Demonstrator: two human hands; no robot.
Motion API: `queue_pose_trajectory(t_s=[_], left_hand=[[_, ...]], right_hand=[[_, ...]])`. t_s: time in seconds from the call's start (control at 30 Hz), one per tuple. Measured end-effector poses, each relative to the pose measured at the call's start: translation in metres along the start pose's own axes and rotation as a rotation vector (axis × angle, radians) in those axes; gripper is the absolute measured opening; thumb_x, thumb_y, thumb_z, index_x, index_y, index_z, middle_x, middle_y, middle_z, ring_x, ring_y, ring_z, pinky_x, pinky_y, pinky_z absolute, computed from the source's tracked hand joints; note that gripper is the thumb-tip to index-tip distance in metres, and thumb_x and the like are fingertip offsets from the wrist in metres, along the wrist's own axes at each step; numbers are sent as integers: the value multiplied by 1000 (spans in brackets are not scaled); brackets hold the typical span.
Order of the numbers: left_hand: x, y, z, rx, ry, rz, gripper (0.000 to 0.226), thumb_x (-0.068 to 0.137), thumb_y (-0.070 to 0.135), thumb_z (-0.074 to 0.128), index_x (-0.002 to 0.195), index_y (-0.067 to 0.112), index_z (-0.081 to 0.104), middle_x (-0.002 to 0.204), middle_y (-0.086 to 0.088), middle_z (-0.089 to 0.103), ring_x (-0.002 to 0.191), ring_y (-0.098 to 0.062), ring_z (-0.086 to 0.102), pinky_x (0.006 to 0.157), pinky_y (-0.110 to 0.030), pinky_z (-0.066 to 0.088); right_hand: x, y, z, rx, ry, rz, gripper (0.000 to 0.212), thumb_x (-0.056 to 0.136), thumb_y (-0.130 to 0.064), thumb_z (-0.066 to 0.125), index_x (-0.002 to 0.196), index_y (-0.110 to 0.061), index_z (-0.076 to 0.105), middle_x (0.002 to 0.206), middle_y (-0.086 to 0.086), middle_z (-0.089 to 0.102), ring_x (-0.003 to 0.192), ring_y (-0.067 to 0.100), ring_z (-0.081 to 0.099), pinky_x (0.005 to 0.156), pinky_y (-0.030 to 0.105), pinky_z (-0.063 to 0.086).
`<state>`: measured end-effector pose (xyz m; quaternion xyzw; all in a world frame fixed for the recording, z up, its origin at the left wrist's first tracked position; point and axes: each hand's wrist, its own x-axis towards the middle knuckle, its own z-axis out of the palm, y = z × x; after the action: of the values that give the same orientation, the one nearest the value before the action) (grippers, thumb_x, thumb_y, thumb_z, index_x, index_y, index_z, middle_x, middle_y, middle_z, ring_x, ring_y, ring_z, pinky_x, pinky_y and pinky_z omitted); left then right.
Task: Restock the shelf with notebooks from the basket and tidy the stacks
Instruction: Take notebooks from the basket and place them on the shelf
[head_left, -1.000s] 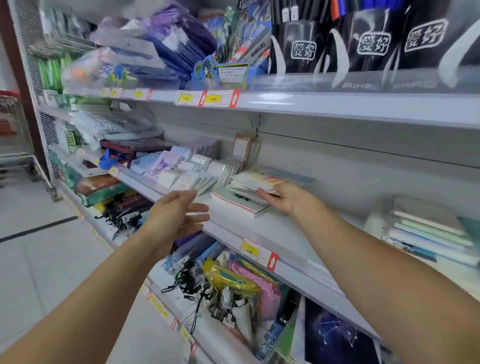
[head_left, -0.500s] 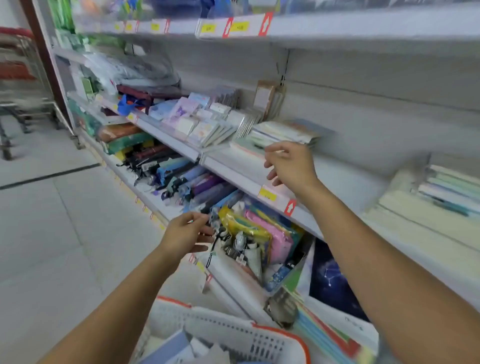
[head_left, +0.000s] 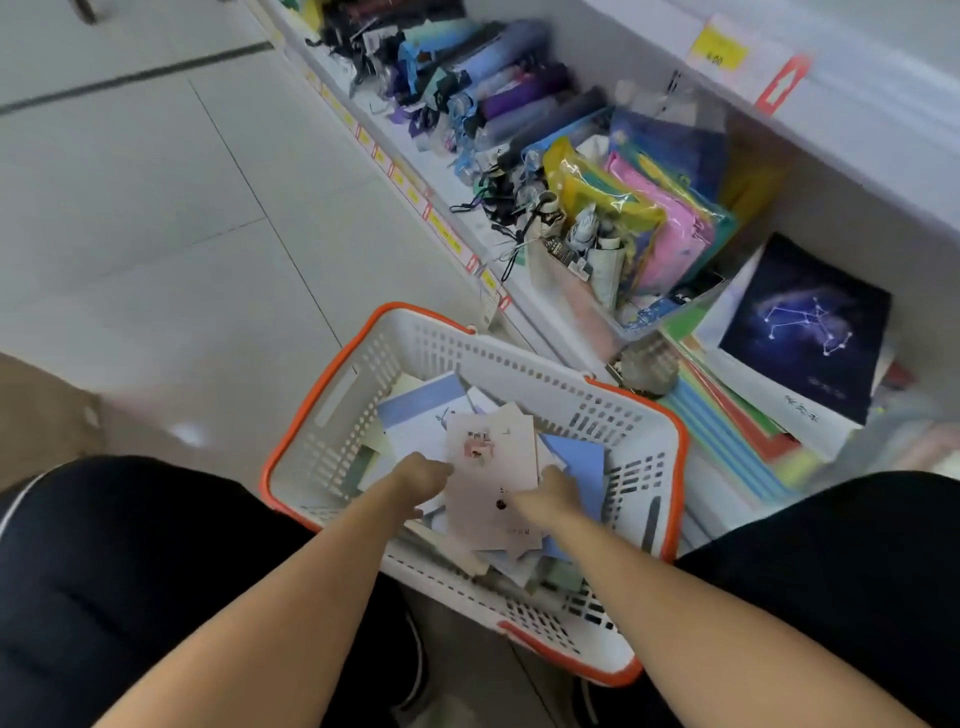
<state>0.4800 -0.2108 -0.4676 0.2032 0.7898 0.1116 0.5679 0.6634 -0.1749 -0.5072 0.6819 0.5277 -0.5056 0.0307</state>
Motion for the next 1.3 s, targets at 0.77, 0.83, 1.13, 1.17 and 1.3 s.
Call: queue_pose_trajectory(t_s=[0.77, 0.83, 1.13, 1.17, 1.3], left_hand=[[42, -40, 18, -2, 88, -129, 40, 83, 8, 72, 112, -5, 49, 118, -17, 60, 110, -33, 60, 89, -35, 52], [39, -38, 19, -21, 108, -98, 14, 89, 3, 61, 98, 1, 50, 118, -19, 60, 109, -33, 61, 82, -32, 53], [32, -24, -16, -318, 437, 130, 31, 95, -1, 42, 124, -3, 52, 122, -24, 59, 107, -37, 58, 93, -41, 49], [31, -23, -17, -490, 412, 185, 34, 96, -3, 41, 129, 0, 50, 124, -22, 59, 106, -35, 58, 93, -40, 48], [18, -7, -17, -864, 405, 357, 36, 95, 1, 43, 129, 9, 50, 121, -11, 63, 104, -28, 63, 87, -45, 54]], right_hand=[[33, 18, -9, 16, 154, 227, 80, 82, -23, 78, 145, -8, 30, 144, 15, 42, 123, 35, 51, 93, 40, 51], [31, 23, -4, 1, 115, 242, 74, 81, -21, 78, 138, -7, 34, 137, 15, 47, 118, 34, 54, 85, 39, 52], [7, -39, -36, 76, -130, -8, 18, 97, -8, 50, 109, -11, 62, 109, 14, 67, 96, 35, 67, 68, 46, 62], [-2, -56, -50, -18, -114, -135, 20, 98, -7, 48, 112, -12, 62, 112, 13, 66, 99, 35, 66, 70, 45, 61], [-32, -105, -103, -319, 235, -531, 25, 98, -10, 47, 121, -14, 56, 116, 10, 65, 97, 32, 64, 80, 42, 56]])
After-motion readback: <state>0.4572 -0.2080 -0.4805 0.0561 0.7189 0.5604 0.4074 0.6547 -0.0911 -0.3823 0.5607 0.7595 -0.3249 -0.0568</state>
